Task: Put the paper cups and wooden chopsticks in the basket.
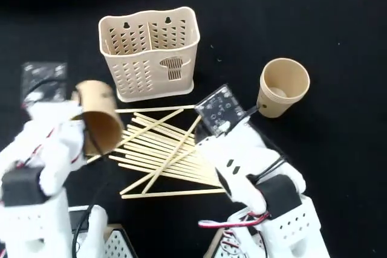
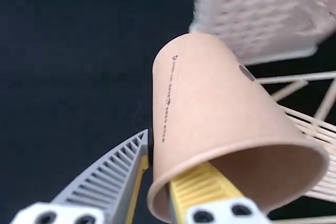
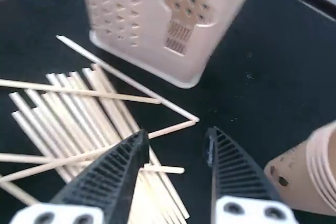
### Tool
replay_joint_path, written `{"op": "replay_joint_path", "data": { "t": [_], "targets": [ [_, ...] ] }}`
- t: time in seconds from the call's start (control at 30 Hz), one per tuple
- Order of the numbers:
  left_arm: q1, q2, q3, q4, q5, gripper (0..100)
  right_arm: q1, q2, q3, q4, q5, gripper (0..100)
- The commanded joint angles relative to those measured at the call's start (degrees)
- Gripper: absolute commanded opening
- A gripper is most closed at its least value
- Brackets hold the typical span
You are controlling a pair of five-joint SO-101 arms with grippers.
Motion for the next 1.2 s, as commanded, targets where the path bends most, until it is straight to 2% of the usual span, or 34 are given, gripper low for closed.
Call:
{"op": "replay_joint_path", "data": {
  "t": [0.0, 0.13, 0.3, 0.57, 0.8, 0.97, 1.03, 1.17],
  "targets": [
    [8.5, 3.3, -2.4, 0.2, 4.3, 3, -4.7, -0.1, -3.8, 0.8, -2.0, 19.4],
    [13.3, 8.0, -3.0, 0.3, 4.9, 3, -8.9, -0.1, -5.4, 1.0, -7.6, 19.4],
    [13.7, 13.5, -3.0, 0.2, 4.9, 3, -11.2, -0.1, -5.9, -0.1, -11.9, 19.4],
    [13.8, 15.7, -3.1, -4.7, 5.1, 3, -16.5, 0.0, 0.7, -12.5, -16.3, 19.4],
    [14.0, 15.7, -4.2, -5.8, 14.5, 3, -16.4, 0.1, 2.7, -17.8, -17.5, 19.4],
    [14.3, 15.7, -3.8, -5.7, 24.8, 3, -16.3, 0.3, 2.6, -17.9, -17.5, 19.4],
    [14.8, 15.7, -3.8, -5.6, 25.5, 3, -16.3, 0.5, 2.9, -17.9, -17.5, 19.4],
    [20.2, 15.7, -3.8, -5.5, 25.5, 3, -16.3, 0.5, 2.9, -17.8, -17.5, 19.4]
  ]
}}
